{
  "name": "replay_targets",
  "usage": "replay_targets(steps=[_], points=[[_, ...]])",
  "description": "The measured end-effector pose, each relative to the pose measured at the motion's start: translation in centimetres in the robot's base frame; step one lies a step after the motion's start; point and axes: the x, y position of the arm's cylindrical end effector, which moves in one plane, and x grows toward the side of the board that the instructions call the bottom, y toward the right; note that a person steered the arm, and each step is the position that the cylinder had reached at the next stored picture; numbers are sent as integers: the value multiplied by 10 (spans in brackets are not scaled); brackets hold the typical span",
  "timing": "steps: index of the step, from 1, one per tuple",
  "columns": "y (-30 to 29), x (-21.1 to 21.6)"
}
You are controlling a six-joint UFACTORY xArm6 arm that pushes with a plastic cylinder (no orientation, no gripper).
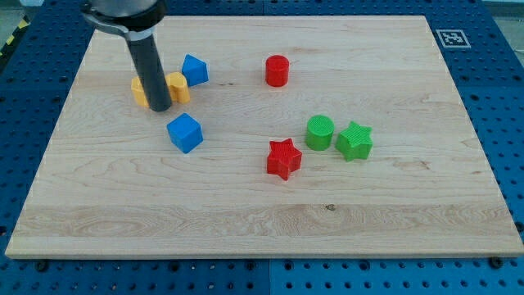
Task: Push the blue blocks to the top side of the board
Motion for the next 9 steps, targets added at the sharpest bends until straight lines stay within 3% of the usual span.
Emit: replay_targets(steps=[2, 9], points=[[-6, 85], [112, 56]])
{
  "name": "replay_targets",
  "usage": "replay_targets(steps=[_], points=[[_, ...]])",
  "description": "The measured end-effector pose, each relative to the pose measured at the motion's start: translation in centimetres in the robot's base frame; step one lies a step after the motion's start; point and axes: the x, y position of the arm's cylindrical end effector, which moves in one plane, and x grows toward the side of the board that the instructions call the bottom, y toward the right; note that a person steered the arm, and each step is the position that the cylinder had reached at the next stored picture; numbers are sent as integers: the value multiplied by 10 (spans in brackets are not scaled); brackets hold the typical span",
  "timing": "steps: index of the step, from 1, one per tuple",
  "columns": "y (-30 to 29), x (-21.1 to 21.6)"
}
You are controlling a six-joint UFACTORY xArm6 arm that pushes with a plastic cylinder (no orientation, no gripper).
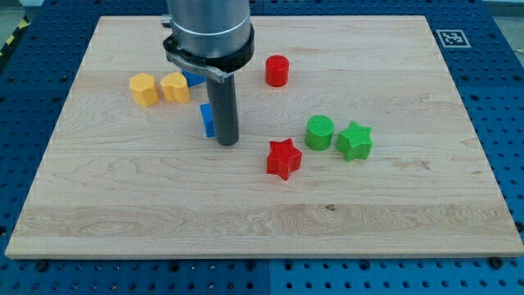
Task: Push the blue blocks to the top side of the board
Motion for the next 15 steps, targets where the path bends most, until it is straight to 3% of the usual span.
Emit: replay_targets(steps=[1, 3, 6, 8, 10, 13, 15], points=[[0, -12], [0, 21], [-1, -26], [-12, 18], [-56, -4], [-33, -39], [-19, -39]])
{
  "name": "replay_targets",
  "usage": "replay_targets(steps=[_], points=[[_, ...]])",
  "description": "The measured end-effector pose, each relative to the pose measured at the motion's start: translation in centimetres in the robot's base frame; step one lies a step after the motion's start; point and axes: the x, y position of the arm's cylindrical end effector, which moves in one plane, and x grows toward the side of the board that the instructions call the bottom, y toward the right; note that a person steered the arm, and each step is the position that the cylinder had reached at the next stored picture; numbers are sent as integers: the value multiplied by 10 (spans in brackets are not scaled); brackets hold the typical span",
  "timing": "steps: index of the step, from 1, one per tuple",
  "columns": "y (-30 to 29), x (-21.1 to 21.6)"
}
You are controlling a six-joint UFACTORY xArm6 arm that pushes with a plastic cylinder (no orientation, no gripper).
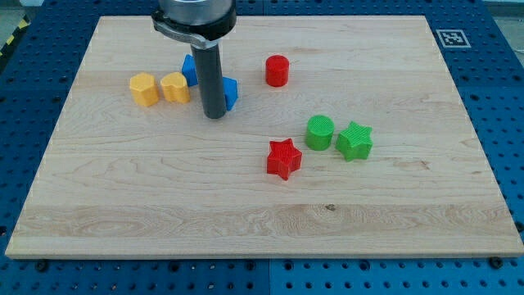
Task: Push the blue blocks to the top side of the board
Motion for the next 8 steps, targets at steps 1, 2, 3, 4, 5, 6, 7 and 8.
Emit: replay_targets(steps=[1, 2, 3, 4, 5, 6, 7, 8], points=[[22, 24], [40, 18], [46, 8], [46, 0], [46, -23], [43, -28], [42, -23], [42, -8]])
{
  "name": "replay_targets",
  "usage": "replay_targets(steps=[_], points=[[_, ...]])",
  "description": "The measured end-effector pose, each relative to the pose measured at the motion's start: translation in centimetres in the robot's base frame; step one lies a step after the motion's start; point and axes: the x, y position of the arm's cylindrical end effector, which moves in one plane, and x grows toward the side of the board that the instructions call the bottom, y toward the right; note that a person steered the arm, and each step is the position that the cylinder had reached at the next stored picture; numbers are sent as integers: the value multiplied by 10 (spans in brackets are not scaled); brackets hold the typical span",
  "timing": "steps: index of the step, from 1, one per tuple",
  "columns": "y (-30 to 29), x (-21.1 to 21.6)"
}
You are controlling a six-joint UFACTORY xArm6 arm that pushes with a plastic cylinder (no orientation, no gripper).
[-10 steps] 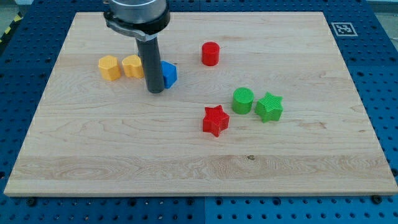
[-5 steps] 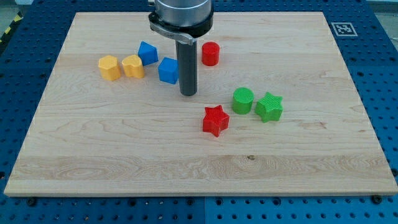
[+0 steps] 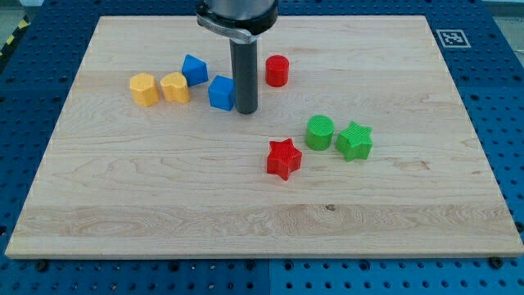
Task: Push the blue blocks to the top side of the board
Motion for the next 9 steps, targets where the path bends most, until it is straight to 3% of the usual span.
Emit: replay_targets(steps=[3, 6, 7, 9], points=[[-31, -3], [-54, -49], [-81, -51], [-135, -100]])
